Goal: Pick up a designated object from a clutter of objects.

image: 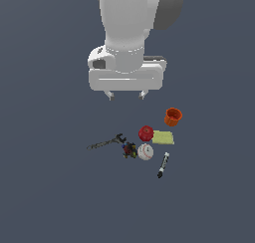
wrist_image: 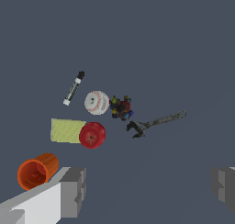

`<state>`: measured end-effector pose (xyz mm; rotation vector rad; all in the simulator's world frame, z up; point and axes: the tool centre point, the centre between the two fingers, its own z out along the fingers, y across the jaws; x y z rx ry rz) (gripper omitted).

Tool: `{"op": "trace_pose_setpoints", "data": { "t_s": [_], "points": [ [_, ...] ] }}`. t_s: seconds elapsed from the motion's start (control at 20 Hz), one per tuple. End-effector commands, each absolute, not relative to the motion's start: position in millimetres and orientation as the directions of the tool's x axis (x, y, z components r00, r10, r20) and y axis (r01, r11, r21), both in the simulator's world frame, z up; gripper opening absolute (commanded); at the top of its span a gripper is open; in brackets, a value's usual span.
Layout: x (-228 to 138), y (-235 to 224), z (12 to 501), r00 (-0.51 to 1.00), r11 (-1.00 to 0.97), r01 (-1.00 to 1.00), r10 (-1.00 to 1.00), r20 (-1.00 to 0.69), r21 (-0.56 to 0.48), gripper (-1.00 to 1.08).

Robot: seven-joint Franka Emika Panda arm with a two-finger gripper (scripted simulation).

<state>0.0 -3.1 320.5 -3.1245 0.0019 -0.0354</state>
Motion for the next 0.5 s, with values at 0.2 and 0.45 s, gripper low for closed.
{"op": "trace_pose_setpoints", "data": {
  "t_s": [0.2, 0.45],
  "points": [
    [0, -10, 321, 0.999, -0.999, -0.025, -0.025, 0.023, -0.026, 1.00],
    [-2, -27, 324, 0.997, -0.996, -0.074, -0.075, 0.022, -0.046, 1.00]
  ]
}}
